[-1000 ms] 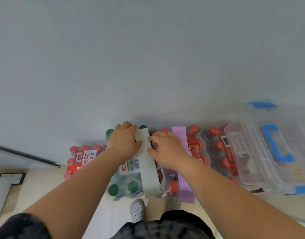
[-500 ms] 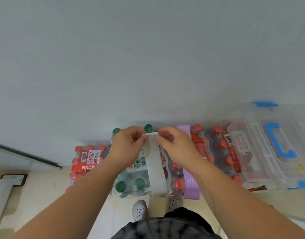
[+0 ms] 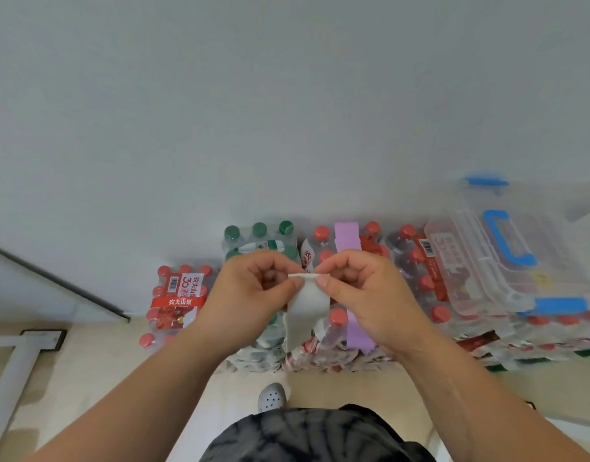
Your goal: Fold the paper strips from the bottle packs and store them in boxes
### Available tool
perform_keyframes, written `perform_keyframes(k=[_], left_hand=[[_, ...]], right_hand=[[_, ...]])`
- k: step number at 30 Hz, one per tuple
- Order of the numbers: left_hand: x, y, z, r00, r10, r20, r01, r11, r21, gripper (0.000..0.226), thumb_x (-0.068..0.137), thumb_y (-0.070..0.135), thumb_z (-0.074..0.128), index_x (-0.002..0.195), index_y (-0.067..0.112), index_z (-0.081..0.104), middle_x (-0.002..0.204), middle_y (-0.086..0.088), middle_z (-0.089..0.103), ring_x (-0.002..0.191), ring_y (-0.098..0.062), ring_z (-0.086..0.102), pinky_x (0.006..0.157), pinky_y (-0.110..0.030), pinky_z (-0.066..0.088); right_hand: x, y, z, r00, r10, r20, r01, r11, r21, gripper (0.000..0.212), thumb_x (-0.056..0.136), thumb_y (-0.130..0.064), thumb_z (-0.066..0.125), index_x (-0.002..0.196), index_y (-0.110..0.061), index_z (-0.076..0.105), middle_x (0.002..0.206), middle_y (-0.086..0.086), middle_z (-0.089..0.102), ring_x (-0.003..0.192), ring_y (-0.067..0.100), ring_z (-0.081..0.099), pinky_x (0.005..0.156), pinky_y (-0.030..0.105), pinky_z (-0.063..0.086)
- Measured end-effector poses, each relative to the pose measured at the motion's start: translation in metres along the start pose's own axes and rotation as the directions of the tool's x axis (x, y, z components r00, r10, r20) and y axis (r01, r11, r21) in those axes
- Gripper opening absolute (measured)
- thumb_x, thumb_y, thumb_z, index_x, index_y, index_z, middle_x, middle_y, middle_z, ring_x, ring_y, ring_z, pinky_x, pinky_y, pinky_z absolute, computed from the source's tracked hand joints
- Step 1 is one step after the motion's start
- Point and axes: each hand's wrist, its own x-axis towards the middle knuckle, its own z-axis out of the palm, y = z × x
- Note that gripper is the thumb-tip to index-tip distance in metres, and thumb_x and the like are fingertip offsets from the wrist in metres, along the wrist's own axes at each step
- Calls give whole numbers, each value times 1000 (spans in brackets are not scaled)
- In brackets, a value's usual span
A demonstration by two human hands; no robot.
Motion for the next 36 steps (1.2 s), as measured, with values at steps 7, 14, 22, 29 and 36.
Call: perform_keyframes(k=[7, 14, 22, 29, 36], left_hand=[[-54, 6, 48, 995, -8, -95, 6, 1000, -25, 25, 84, -5, 71, 82, 19, 80, 71, -12, 71, 64, -22, 65, 62, -34, 56], [-91, 1, 88, 989, -27, -143, 28, 1000, 4, 28, 84, -10, 69, 79, 16, 78, 69, -27, 60, 60, -25, 53, 56, -36, 44], [-117, 2, 107, 984, -6, -177, 12, 999, 31, 24, 85, -6, 70, 81, 16, 78, 70, -26, 62, 60, -28, 54, 57, -39, 46], [-124, 5, 100, 986, -37, -161, 26, 997, -73, 13, 84, 2, 71, 88, 12, 78, 78, -16, 74, 69, -25, 68, 64, -32, 59], [-129, 2, 73, 989, -60, -139, 59, 998, -7, 15, 85, -1, 73, 80, 13, 79, 73, -22, 68, 60, -20, 60, 55, -25, 52]], right_hand=[[-56, 8, -26, 991, -75, 108, 78, 997, -19, 15, 91, -10, 71, 87, -24, 68, 73, 22, 65, 62, 29, 51, 58, 43, 44], [-101, 33, -45, 979, -59, 197, 41, 995, 94, 9, 93, -12, 69, 91, -20, 67, 59, 2, 50, 56, 15, 43, 53, 27, 40], [-120, 29, -55, 983, -71, 172, 62, 996, 59, 13, 90, -8, 73, 84, -19, 71, 74, 24, 64, 65, 26, 54, 63, 38, 45], [-125, 25, -48, 984, -70, 162, 56, 995, 86, 16, 87, -3, 75, 82, -18, 74, 82, 21, 68, 74, 17, 62, 71, 33, 53], [-124, 21, -20, 990, 5, 144, -22, 993, 118, 17, 87, 2, 73, 84, -15, 72, 75, 13, 65, 70, 22, 57, 67, 38, 47]])
